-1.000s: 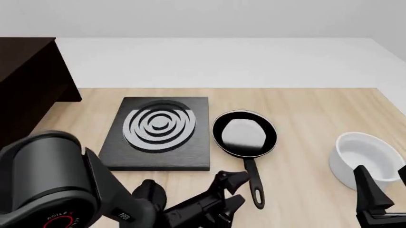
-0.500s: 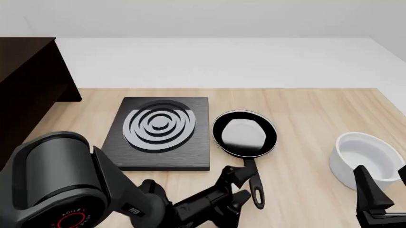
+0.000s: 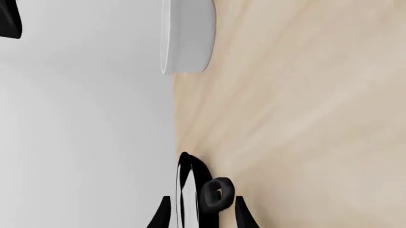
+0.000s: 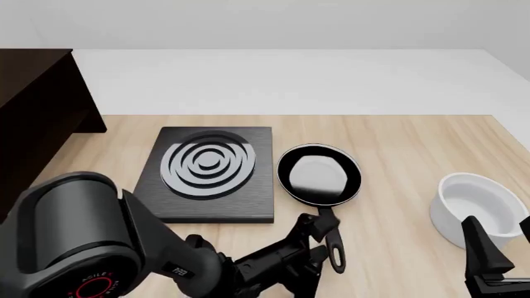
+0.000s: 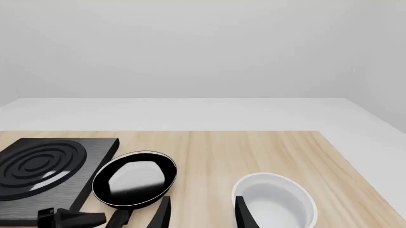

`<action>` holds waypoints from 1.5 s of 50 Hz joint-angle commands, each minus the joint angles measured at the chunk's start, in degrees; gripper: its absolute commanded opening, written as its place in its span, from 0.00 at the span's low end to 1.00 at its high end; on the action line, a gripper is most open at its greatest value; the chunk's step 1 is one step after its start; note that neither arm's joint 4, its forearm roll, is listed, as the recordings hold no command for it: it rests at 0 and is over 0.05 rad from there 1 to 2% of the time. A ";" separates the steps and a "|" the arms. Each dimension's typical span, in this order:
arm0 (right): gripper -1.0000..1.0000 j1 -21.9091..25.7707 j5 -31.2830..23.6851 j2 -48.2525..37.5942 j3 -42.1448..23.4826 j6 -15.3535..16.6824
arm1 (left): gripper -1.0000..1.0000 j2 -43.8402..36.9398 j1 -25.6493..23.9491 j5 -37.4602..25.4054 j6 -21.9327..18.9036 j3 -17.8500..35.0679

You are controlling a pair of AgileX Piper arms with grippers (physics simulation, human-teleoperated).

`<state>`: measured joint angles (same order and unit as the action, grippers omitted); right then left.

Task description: Put the frying pan under the cabinet shelf.

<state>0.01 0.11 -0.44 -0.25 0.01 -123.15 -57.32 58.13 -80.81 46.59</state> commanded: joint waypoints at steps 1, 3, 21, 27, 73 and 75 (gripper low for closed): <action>1.00 0.01 0.00 -0.01 0.00 0.01 | 1.00 -1.67 0.37 -2.92 -1.09 2.58; 1.00 0.00 0.00 0.00 0.00 0.00 | 1.00 -1.88 0.50 -3.31 -0.92 3.20; 1.00 0.01 0.00 0.00 0.00 0.00 | 1.00 -3.12 -0.24 -6.07 -0.75 5.64; 1.00 0.00 0.00 0.00 0.00 0.01 | 0.00 -1.45 -2.36 -3.19 -0.90 1.85; 1.00 0.01 0.00 0.00 0.00 -0.01 | 0.00 49.81 -19.77 -25.65 -25.64 -25.71; 1.00 0.01 0.00 -0.02 0.00 0.01 | 0.00 51.96 -20.22 -26.66 -26.76 -25.80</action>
<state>0.01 0.11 -0.44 -0.25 0.01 -81.97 -75.45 37.03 -100.95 22.04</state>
